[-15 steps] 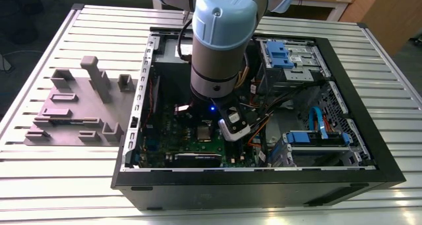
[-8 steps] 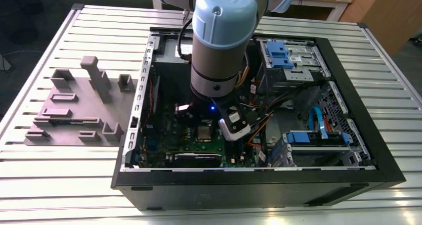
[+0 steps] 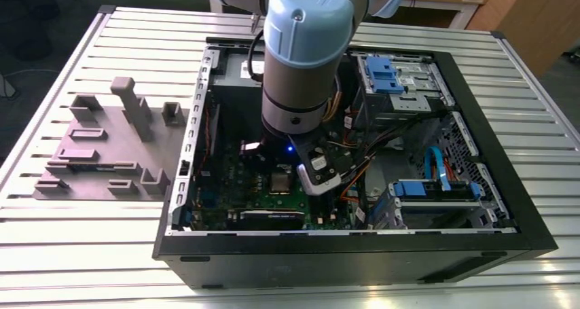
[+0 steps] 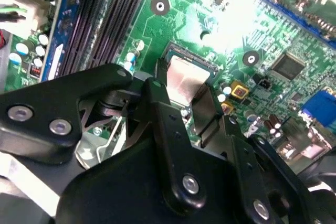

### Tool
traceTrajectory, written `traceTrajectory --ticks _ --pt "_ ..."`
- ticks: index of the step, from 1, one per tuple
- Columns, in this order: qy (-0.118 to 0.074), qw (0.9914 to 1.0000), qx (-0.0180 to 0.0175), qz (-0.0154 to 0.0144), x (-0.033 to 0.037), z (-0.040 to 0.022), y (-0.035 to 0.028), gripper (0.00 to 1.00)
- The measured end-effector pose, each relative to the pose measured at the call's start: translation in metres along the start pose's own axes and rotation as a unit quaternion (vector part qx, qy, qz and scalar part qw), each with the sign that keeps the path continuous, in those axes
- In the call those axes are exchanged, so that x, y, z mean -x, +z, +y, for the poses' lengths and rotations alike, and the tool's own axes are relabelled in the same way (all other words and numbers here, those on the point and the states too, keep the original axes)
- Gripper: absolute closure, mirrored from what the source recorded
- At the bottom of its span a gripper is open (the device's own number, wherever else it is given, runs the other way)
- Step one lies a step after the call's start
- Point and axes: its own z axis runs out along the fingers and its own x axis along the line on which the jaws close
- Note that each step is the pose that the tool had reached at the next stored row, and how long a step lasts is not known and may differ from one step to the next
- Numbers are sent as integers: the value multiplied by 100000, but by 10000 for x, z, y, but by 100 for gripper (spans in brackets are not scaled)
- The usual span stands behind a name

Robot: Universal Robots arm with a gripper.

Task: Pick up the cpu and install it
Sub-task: 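Place the cpu into insertion slot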

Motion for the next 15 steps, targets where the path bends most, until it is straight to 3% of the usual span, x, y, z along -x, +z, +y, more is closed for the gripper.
traceTrajectory --ticks 15 --pt "-320 99999 -30 100 -9 -6 40 56"
